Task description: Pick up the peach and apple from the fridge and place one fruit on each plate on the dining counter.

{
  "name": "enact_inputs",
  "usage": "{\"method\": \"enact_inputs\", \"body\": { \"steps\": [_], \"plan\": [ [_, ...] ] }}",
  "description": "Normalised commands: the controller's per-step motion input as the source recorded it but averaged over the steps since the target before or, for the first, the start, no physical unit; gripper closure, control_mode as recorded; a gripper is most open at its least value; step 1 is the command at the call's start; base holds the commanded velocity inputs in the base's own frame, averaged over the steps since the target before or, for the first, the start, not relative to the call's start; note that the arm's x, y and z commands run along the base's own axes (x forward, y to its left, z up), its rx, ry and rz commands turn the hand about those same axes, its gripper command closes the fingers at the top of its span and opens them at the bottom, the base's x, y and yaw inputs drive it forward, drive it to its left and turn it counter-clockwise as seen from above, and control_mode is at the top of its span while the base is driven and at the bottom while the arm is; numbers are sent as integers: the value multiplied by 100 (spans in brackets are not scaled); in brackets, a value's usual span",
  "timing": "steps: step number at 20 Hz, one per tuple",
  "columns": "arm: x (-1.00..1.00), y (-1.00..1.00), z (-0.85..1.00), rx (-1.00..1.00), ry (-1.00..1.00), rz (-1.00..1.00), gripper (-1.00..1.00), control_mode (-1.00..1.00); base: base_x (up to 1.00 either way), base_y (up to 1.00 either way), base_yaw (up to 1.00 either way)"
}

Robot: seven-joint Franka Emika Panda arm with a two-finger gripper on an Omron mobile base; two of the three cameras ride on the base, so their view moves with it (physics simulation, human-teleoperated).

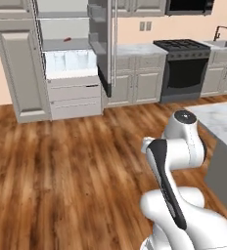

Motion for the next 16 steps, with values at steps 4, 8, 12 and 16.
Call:
{"method": "enact_inputs", "body": {
  "steps": [4,8,12,16],
  "plan": [
    [0,0,0,0,0,0,100,100,-93,-75,0],
    [0,0,0,0,0,0,100,100,-93,-64,0],
    [0,0,0,0,0,0,100,100,-92,-54,0],
    [0,0,0,0,0,0,100,100,-76,-55,0]
  ]
}}
